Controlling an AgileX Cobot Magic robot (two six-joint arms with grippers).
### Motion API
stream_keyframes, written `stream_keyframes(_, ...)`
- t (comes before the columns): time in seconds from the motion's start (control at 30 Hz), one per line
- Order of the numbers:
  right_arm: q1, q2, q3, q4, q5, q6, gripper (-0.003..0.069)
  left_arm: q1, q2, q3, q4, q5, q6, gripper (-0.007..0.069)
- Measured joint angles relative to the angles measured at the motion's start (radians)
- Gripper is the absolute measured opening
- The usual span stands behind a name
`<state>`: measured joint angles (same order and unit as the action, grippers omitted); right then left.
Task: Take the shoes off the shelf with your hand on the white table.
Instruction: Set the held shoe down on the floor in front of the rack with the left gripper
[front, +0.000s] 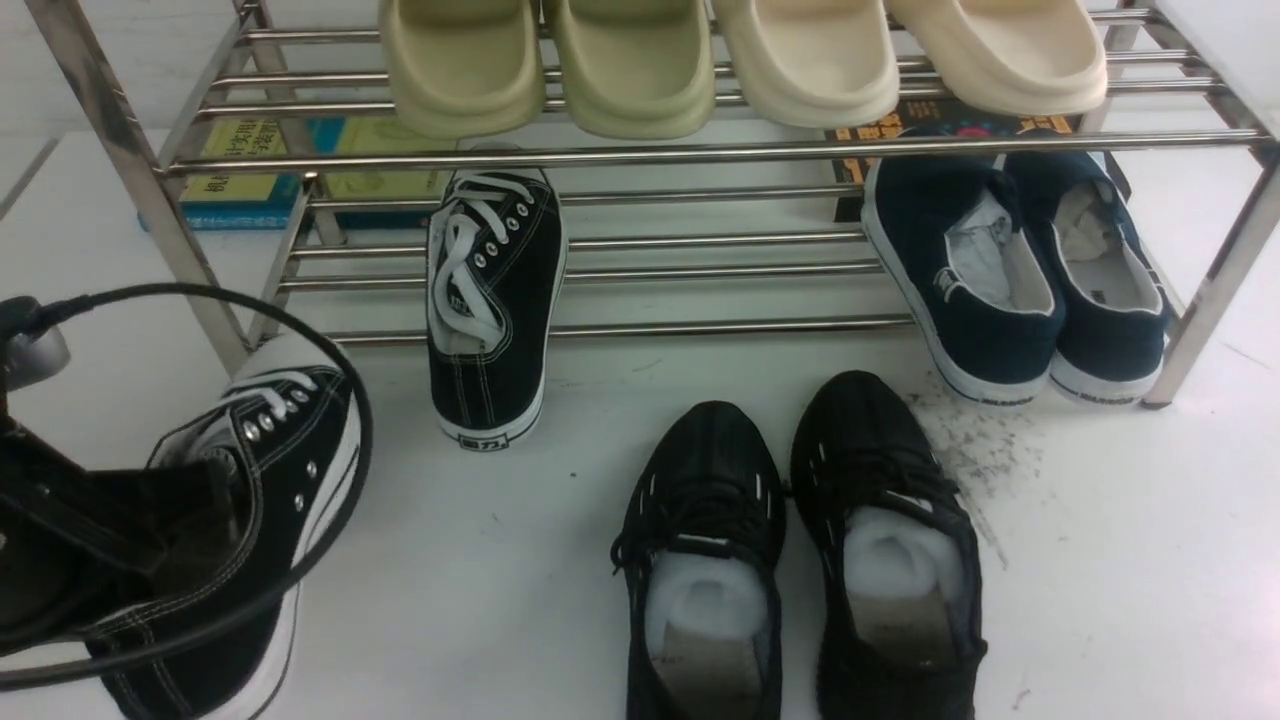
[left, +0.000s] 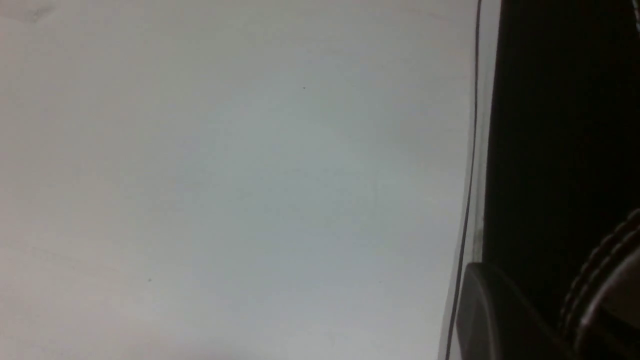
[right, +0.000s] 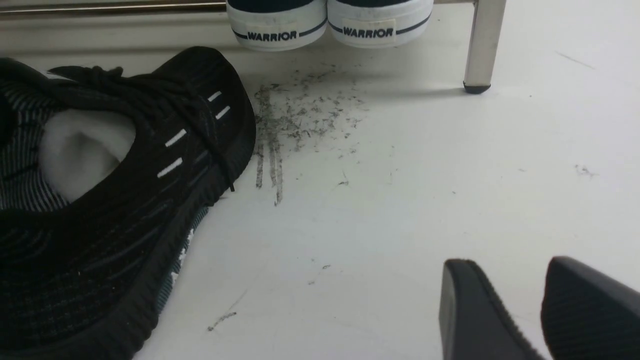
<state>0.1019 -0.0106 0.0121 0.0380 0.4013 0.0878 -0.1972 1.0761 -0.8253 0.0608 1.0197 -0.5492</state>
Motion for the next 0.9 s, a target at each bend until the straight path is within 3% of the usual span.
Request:
stream_keyframes(0.23, 0.0, 0.0, 0.0, 0.0, 0.0, 0.0, 0.0237, -0.173, 0.0, 0.12, 0.022, -0.106, -0.172, 0.0017)
stream_keyframes(0.47, 0.0, 0.0, 0.0, 0.0, 0.0, 0.0, 0.0237, -0.343, 0.016, 0.168, 0.185, -0.155, -0.452, 0.0017)
stream_keyframes(0.63, 0.0, 0.0, 0.0, 0.0, 0.0, 0.0, 0.0237, -0.405, 0.091, 0.17, 0.25, -0.16, -0.571, 0.0016)
stream_keyframes(0.9, 0.0, 0.0, 0.0, 0.0, 0.0, 0.0, 0.0237, -0.413, 0.214, 0.17, 0.317, -0.24, -0.643, 0.0016)
